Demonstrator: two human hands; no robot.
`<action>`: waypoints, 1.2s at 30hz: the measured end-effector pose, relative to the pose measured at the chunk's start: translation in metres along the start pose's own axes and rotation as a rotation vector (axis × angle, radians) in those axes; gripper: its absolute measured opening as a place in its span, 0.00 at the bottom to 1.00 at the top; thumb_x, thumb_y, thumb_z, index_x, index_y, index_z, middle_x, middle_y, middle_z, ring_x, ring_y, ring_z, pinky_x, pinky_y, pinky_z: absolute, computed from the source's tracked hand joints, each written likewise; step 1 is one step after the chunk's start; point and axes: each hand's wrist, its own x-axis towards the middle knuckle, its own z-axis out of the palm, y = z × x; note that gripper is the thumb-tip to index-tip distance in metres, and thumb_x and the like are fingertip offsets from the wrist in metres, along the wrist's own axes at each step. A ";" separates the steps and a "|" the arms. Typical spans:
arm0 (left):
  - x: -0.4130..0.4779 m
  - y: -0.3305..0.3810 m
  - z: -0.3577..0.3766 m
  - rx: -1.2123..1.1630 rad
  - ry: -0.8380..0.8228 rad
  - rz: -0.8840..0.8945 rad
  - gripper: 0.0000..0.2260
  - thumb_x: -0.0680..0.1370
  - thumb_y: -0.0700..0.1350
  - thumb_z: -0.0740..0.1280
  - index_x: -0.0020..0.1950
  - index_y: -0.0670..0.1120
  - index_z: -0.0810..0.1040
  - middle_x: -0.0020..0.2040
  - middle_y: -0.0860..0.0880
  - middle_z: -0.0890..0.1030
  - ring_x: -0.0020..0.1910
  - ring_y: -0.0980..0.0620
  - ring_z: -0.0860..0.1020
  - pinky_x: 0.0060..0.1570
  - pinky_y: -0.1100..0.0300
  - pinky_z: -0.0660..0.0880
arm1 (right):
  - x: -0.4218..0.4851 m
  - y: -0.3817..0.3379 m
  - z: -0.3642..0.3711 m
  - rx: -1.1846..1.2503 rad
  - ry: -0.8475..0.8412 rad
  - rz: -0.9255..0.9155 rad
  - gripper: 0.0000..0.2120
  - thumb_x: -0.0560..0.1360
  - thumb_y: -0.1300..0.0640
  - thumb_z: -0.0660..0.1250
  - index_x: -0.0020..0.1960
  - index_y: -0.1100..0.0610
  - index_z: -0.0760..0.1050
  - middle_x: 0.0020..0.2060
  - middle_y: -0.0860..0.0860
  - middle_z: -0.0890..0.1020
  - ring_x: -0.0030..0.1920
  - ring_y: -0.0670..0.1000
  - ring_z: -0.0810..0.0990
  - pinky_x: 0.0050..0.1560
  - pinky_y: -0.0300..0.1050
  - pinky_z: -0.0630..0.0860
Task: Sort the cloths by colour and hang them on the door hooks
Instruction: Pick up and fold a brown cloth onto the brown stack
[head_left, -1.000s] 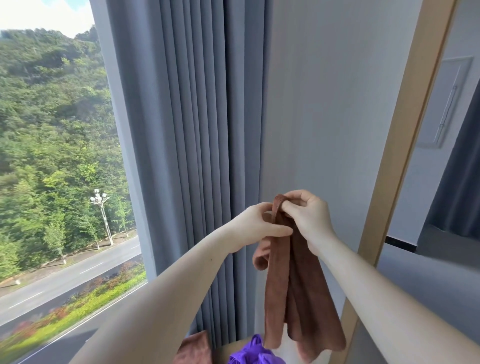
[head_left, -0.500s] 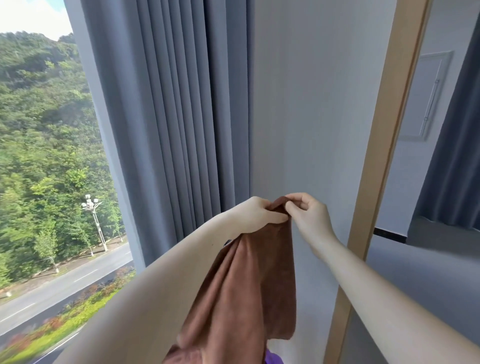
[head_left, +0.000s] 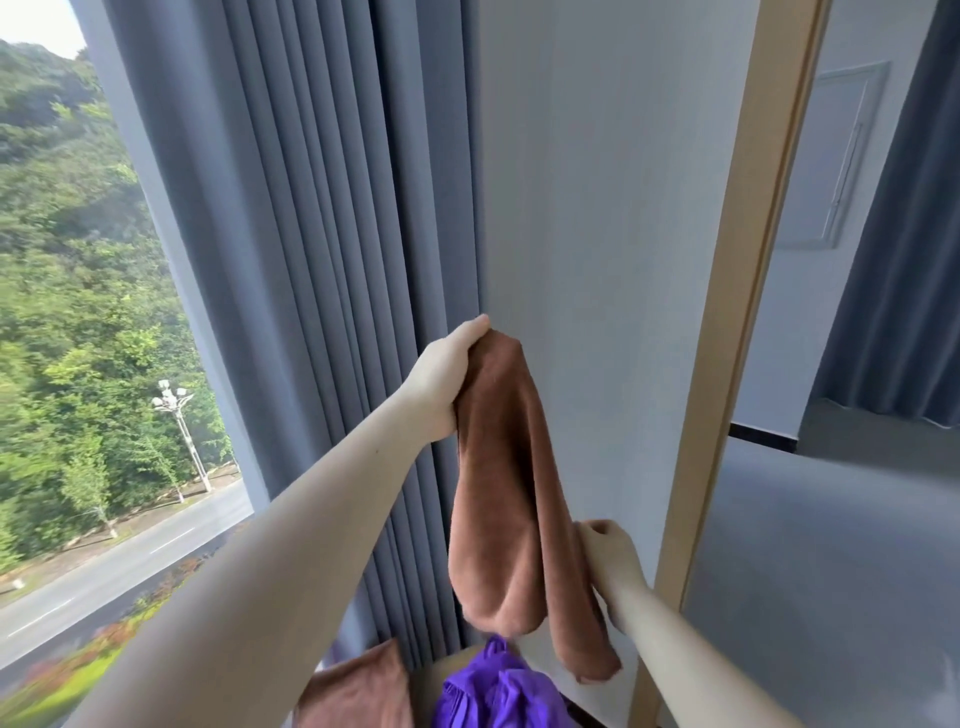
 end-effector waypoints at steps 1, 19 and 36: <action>-0.001 0.001 0.000 -0.020 -0.005 0.003 0.19 0.81 0.58 0.67 0.57 0.42 0.83 0.49 0.44 0.87 0.47 0.46 0.86 0.56 0.51 0.80 | 0.003 0.008 0.002 0.026 0.000 0.080 0.12 0.74 0.51 0.64 0.39 0.58 0.78 0.33 0.55 0.81 0.37 0.56 0.80 0.43 0.54 0.76; -0.008 0.007 -0.006 0.020 -0.006 -0.014 0.23 0.83 0.61 0.61 0.55 0.43 0.83 0.45 0.46 0.88 0.42 0.48 0.86 0.48 0.55 0.81 | -0.018 -0.030 0.012 0.812 -0.389 0.637 0.40 0.79 0.36 0.64 0.68 0.74 0.71 0.61 0.67 0.81 0.60 0.64 0.82 0.59 0.57 0.78; -0.009 0.021 -0.042 0.001 0.043 0.046 0.25 0.83 0.64 0.60 0.59 0.45 0.84 0.49 0.44 0.87 0.47 0.46 0.85 0.52 0.52 0.81 | -0.032 -0.062 0.029 0.753 -0.623 0.238 0.23 0.80 0.46 0.67 0.67 0.63 0.79 0.62 0.65 0.82 0.62 0.66 0.82 0.66 0.64 0.76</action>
